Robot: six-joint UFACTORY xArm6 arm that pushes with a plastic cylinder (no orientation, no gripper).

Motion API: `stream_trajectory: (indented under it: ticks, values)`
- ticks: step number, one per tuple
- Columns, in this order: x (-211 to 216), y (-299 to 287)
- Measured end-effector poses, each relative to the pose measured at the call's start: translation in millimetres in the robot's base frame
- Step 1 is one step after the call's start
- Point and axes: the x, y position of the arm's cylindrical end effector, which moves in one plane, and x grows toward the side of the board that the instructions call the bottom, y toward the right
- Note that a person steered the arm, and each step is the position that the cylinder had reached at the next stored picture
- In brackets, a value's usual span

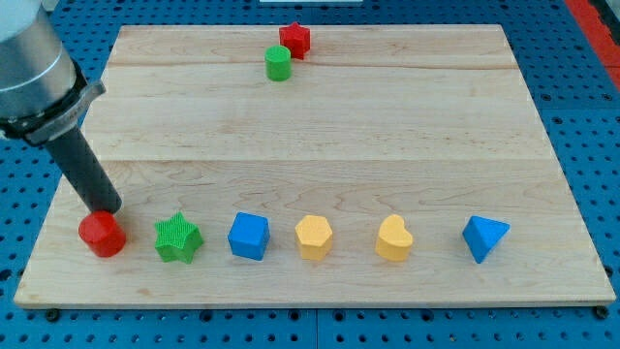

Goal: Move the green circle close to the left side of the red circle

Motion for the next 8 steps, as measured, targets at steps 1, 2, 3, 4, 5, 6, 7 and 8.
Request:
stream_trajectory:
  ticks: [1,2,3,4,5,6,7,8]
  values:
    - [-14.6,2.6]
    - [-53.1,71.7]
    - [-89.5,150.2]
    - [-175.9,213.4]
    - [-245.1,253.1]
    - [-270.9,238.4]
    - [-258.8,179.5]
    - [-224.2,127.9]
